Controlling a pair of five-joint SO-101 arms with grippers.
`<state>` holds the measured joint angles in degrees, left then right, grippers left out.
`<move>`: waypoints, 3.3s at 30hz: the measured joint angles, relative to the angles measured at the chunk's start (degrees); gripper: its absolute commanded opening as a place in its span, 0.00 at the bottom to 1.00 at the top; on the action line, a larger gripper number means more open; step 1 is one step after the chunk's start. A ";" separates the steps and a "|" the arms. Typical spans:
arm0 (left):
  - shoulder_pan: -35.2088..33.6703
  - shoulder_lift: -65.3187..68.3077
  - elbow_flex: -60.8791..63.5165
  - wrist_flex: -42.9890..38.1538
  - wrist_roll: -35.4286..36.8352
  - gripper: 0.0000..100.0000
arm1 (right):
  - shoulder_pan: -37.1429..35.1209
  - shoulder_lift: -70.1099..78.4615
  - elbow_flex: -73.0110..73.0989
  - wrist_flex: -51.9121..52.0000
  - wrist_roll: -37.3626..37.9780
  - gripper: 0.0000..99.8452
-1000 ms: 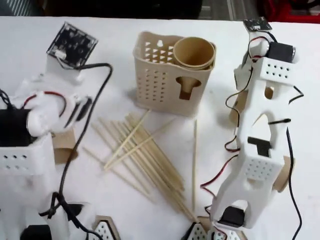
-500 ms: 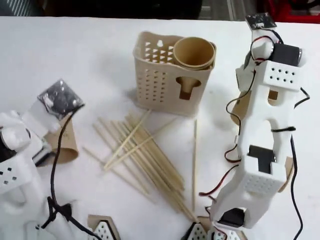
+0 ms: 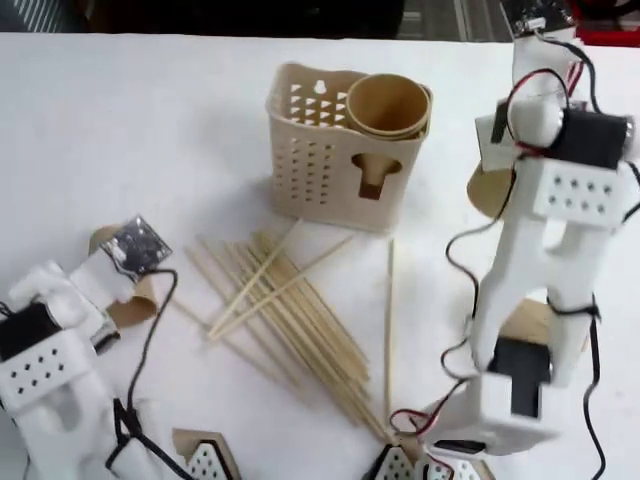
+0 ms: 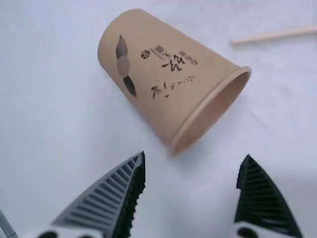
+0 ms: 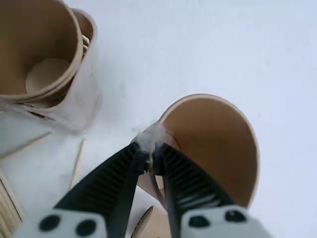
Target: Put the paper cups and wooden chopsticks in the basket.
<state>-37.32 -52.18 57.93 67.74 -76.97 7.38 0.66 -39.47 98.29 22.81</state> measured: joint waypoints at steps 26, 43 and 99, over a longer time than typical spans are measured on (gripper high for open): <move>-0.09 -50.02 29.10 0.09 10.81 0.02 | -20.04 -13.98 0.00 -14.42 7.38 0.02; 0.44 -51.96 31.38 4.92 16.26 0.02 | -23.30 0.35 0.00 -17.67 9.49 0.07; 48.44 31.12 -85.63 34.20 56.26 0.02 | 3.25 -13.63 56.97 -43.78 -29.01 0.07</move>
<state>11.12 -21.05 -27.69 101.93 -20.70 10.64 -12.97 17.49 54.51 -6.20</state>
